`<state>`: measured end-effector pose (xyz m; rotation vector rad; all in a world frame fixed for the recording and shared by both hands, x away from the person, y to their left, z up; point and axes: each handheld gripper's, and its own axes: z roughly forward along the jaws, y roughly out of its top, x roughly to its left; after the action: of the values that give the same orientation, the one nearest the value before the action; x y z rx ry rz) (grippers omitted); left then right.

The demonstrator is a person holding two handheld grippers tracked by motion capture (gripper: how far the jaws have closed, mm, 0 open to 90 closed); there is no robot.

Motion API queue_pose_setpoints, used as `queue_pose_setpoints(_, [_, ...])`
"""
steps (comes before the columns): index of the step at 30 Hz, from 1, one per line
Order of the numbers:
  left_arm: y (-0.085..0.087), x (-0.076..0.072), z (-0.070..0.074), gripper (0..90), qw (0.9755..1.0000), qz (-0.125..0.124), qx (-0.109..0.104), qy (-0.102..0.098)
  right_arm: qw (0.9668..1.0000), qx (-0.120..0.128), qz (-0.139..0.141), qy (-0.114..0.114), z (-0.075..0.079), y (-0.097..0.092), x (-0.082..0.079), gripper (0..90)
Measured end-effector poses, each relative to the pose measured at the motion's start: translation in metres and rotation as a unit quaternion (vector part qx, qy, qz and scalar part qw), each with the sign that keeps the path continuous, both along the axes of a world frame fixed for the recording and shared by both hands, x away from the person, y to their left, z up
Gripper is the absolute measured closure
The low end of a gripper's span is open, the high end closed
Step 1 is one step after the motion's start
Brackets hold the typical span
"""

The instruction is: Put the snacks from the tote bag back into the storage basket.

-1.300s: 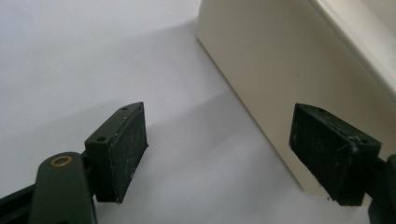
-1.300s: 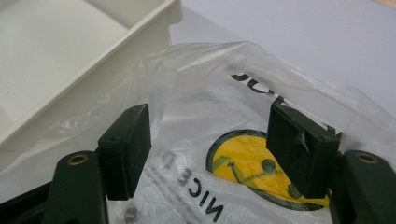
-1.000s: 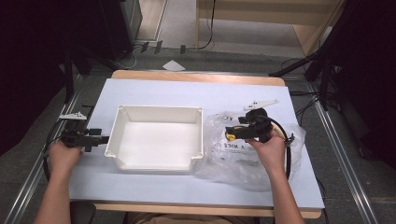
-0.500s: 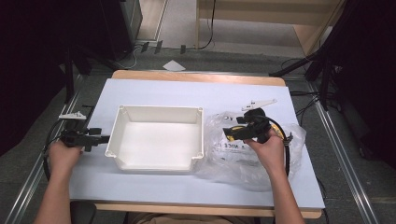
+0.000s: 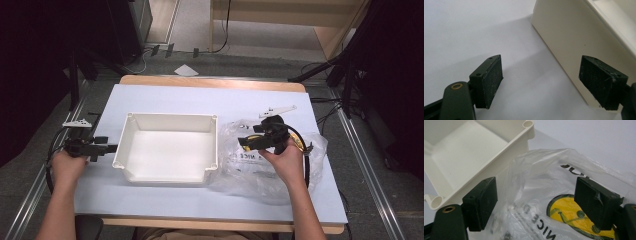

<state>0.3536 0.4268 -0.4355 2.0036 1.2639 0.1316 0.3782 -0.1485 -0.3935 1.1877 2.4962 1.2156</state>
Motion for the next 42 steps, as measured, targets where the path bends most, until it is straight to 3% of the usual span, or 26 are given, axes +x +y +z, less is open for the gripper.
queue_pose_setpoints(21, [-0.001,0.001,0.001,20.4,1.0,-0.005,0.003,0.001,0.9997,-0.025,-0.008,0.002,0.008,-0.002,-0.004,27.8])
queue_pose_setpoints(25, [-0.002,0.001,0.001,20.4,1.0,-0.005,0.003,0.002,0.9991,-0.041,-0.004,0.006,0.012,-0.001,-0.005,27.9])
queue_pose_setpoints(31, [-0.002,0.0,0.002,20.4,1.0,-0.004,0.004,0.001,0.9987,-0.051,-0.009,0.0,0.022,-0.008,-0.008,27.9])
queue_pose_setpoints(42, [-0.006,0.0,0.0,20.4,0.9998,-0.009,0.013,0.007,0.9982,-0.059,-0.015,0.003,0.028,-0.02,-0.01,27.9])
